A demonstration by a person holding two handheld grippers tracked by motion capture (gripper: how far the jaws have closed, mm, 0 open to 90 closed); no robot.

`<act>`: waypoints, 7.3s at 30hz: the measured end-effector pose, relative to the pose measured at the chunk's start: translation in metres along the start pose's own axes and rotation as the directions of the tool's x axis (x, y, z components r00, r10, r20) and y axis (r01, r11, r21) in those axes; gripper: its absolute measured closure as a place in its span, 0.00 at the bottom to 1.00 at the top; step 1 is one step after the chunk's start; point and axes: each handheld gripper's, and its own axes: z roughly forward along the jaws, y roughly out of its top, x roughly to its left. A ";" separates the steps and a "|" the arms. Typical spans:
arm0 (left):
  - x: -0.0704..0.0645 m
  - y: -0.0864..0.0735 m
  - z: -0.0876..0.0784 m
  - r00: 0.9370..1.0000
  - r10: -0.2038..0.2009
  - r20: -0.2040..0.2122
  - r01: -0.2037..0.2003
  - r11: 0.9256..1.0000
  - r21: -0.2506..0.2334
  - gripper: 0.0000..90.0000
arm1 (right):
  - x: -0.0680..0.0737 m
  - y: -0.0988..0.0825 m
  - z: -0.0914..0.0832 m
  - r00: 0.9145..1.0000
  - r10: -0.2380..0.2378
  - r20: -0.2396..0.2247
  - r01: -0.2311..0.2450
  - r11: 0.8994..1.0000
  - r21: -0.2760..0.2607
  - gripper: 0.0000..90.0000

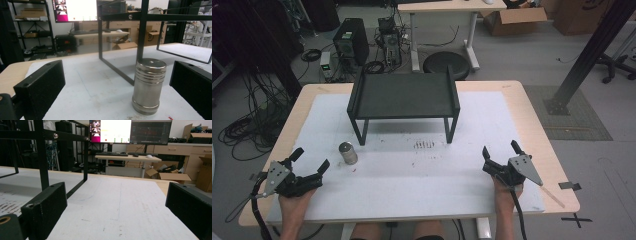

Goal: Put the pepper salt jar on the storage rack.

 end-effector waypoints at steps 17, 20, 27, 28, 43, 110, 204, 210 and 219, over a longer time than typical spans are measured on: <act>0.000 0.000 -0.001 1.000 -0.005 -0.001 0.005 1.000 -0.007 0.00 | 0.000 0.000 0.000 1.000 -0.002 0.000 0.002 1.000 0.002 0.04; 0.000 0.000 -0.001 1.000 -0.005 -0.002 0.005 1.000 -0.008 0.00 | 0.000 0.000 0.000 1.000 -0.003 0.000 0.003 1.000 0.002 0.04; 0.000 0.000 -0.001 1.000 -0.002 0.001 0.002 1.000 -0.010 0.00 | 0.000 0.000 0.000 1.000 -0.003 0.000 0.003 1.000 0.002 0.04; 0.000 0.000 0.000 1.000 0.000 0.003 0.000 1.000 -0.005 0.01 | 0.000 0.000 0.000 1.000 -0.003 0.000 0.003 1.000 0.002 0.04; 0.000 0.000 0.001 1.000 0.009 0.018 -0.010 1.000 0.004 0.00 | 0.000 0.000 0.000 1.000 -0.006 0.000 0.006 1.000 0.002 0.04; -0.020 0.023 0.066 0.971 -0.024 0.239 -0.081 0.904 0.420 0.09 | 0.000 0.000 0.000 1.000 -0.001 -0.001 0.001 1.000 -0.001 0.04; -0.033 0.044 0.063 0.956 0.043 0.291 -0.154 0.917 0.369 0.55 | 0.000 0.000 0.001 1.000 -0.004 -0.001 0.004 1.000 0.008 0.04; -0.043 0.061 0.063 0.946 0.045 0.320 -0.170 0.913 0.372 0.55 | 0.000 0.000 0.001 1.000 -0.002 -0.001 0.002 1.000 0.008 0.04; -0.053 0.088 0.067 0.939 0.011 0.343 -0.143 0.921 0.362 0.55 | 0.000 0.000 0.001 1.000 0.000 -0.001 0.000 1.000 0.006 0.04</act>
